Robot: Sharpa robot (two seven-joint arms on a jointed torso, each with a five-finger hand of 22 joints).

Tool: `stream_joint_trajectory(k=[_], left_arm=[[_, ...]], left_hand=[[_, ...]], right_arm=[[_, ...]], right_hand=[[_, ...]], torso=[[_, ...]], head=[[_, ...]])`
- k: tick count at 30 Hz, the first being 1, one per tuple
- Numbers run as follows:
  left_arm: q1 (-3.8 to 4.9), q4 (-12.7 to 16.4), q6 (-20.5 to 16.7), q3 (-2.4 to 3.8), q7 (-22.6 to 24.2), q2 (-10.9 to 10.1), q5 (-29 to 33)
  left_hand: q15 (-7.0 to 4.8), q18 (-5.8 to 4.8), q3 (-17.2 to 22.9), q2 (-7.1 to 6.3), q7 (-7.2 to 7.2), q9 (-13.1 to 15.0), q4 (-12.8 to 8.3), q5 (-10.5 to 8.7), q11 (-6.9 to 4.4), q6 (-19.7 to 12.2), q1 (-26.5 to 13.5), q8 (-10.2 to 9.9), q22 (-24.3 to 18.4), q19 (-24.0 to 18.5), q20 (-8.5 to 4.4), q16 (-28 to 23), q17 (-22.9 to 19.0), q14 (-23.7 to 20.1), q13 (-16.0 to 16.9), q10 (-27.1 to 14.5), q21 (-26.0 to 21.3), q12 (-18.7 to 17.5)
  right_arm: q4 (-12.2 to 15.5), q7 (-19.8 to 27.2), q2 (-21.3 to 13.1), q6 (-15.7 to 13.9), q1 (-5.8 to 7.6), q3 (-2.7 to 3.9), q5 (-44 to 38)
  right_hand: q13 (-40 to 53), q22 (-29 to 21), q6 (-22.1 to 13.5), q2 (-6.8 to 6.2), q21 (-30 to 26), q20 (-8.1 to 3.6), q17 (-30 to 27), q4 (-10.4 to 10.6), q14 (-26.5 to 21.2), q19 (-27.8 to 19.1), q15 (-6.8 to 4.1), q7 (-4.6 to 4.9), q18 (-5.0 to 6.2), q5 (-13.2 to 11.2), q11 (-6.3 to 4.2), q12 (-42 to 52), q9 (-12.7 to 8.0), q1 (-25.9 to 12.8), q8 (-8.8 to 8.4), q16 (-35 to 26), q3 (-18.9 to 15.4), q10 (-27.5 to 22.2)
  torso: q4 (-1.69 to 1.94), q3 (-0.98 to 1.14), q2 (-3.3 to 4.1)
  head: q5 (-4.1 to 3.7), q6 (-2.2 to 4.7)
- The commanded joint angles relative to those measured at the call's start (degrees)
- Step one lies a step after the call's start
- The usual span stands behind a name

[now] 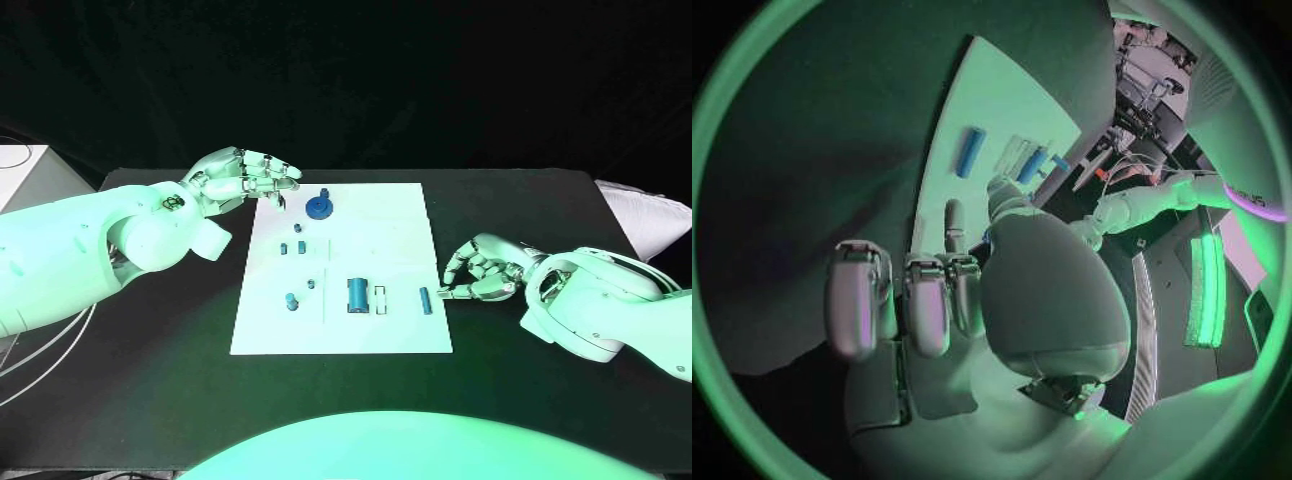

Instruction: Assemble the parts on the task board

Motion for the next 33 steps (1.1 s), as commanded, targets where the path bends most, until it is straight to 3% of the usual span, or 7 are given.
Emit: stream_joint_trajectory(k=[1,3,5,21,26,28,33], left_arm=[[0.02,0.2,0.3,0.03,1.0,0.1,0.6],[0.02,0.2,0.4,0.02,0.9,0.1,0.6],[0.02,0.2,0.4,0.02,0.9,0.1,0.6],[0.01,0.2,0.8,-0.01,0.6,-0.1,0.6],[0.01,0.3,0.8,-0.01,0.5,-0.2,0.5],[0.01,0.3,0.9,-0.01,0.5,-0.2,0.5],[0.01,0.3,0.9,-0.02,0.4,-0.2,0.5]], left_hand=[[0.12,0.76,-0.3,-0.14,0.37,-0.1,0.2,0.06,0.09,0.2,-0.6,-0.4,0.0,-0.5,0.02,-0.1,0.0,-0.3,-0.1,-0.2,0.3,-0.3],[0.12,0.76,-0.3,-0.14,0.37,-0.1,0.2,0.06,0.09,0.2,-0.6,-0.4,0.0,-0.5,0.02,-0.1,0.0,-0.3,-0.1,-0.2,0.3,-0.3],[0.12,0.76,-0.3,-0.14,0.37,-0.1,0.2,0.06,0.09,0.2,-0.6,-0.4,0.0,-0.5,0.02,-0.1,0.0,-0.3,-0.1,-0.2,0.3,-0.3],[0.1,0.79,-0.2,-0.05,0.34,-0.1,0.2,0.1,0.06,0.2,-0.5,-0.4,0.0,-0.5,0.02,-0.1,0.0,-0.3,-0.1,-0.2,0.3,-0.3],[0.09,0.79,-0.2,-0.02,0.34,-0.1,0.1,0.12,0.05,0.2,-0.5,-0.4,0.0,-0.5,0.02,-0.1,0.0,-0.3,-0.1,-0.2,0.3,-0.3],[0.09,0.79,-0.2,-0.02,0.34,-0.1,0.1,0.12,0.05,0.2,-0.5,-0.4,0.0,-0.5,0.02,-0.1,0.0,-0.3,-0.1,-0.2,0.3,-0.3],[0.08,0.8,-0.1,0.04,0.34,-0.1,0.1,0.13,0.05,0.2,-0.5,-0.4,0.0,-0.5,0.01,-0.1,0.0,-0.3,-0.1,-0.2,0.3,-0.3]], right_arm=[[0.1,-2.9,0.6,1.6,-0.57,-0.02,-4.3],[0.0,-3.7,1.2,1.5,-0.98,-0.03,-4.7],[-0.1,-4.2,1.6,1.4,-1.19,-0.03,-4.9],[-3.4,-6.6,6.7,1.9,-3.43,-0.05,-8.2],[-4.7,-7.6,8.2,3.1,-3.86,-0.07,-11.2],[-5.1,-8.0,8.7,3.5,-4.04,-0.07,-12.4],[-5.8,-8.9,10.0,3.9,-4.63,-0.1,-15.1]], right_hand=[[14.1,12.9,0.7,0.14,0.2,0.35,15.1,0.0,6.0,4.8,0.24,0.0,-0.96,0.0,0.04,-0.3,-0.1,-1.0,-0.19,0.4,-0.7,5.1],[14.1,12.9,0.9,0.19,0.3,0.31,15.1,-0.1,6.0,4.8,0.19,-0.07,-0.96,0.6,-0.03,-0.3,-0.1,-1.4,-0.29,0.4,-1.3,5.1],[14.1,12.8,1.1,0.49,0.2,0.23,15.1,-0.1,6.0,4.8,0.1,-0.17,-0.95,3.3,-0.12,-0.4,0.0,-2.1,-0.51,0.4,-2.7,5.0],[14.1,12.8,1.5,1.24,-0.1,0.17,15.1,-0.1,6.0,4.7,0.03,-0.29,-0.9,3.7,-0.21,-0.5,0.0,-2.6,-0.62,0.4,-4.1,5.0],[14.1,12.8,1.6,2.02,0.1,0.04,15.1,-0.6,6.0,4.7,-0.11,-0.39,-0.93,2.7,-0.34,-0.4,0.1,1.1,-0.99,0.4,-3.6,5.0],[14.1,12.8,1.8,1.84,0.0,0.02,15.1,-0.4,6.0,4.7,-0.1,-0.36,-0.92,0.2,-0.31,-0.5,0.0,2.9,-1.24,0.4,-2.6,5.0],[14.1,12.8,2.2,1.21,0.2,-0.04,15.1,-0.7,6.0,4.7,-0.15,-0.44,-0.95,-0.3,-0.39,-0.5,-0.3,7.2,-1.95,0.4,0.4,5.0]], torso=[[0.2,-0.05,-0.03],[0.21,-0.06,-0.02],[0.24,-0.06,-0.01],[0.2,-0.11,0.02],[0.13,-0.1,-0.05],[0.19,-0.12,-0.04],[0.25,-0.13,-0.06]], head=[[-0.14,0.01],[-0.05,0.01],[-0.1,0.01],[0.36,0.01],[0.43,0.01],[0.4,0.01],[0.42,0.01]])
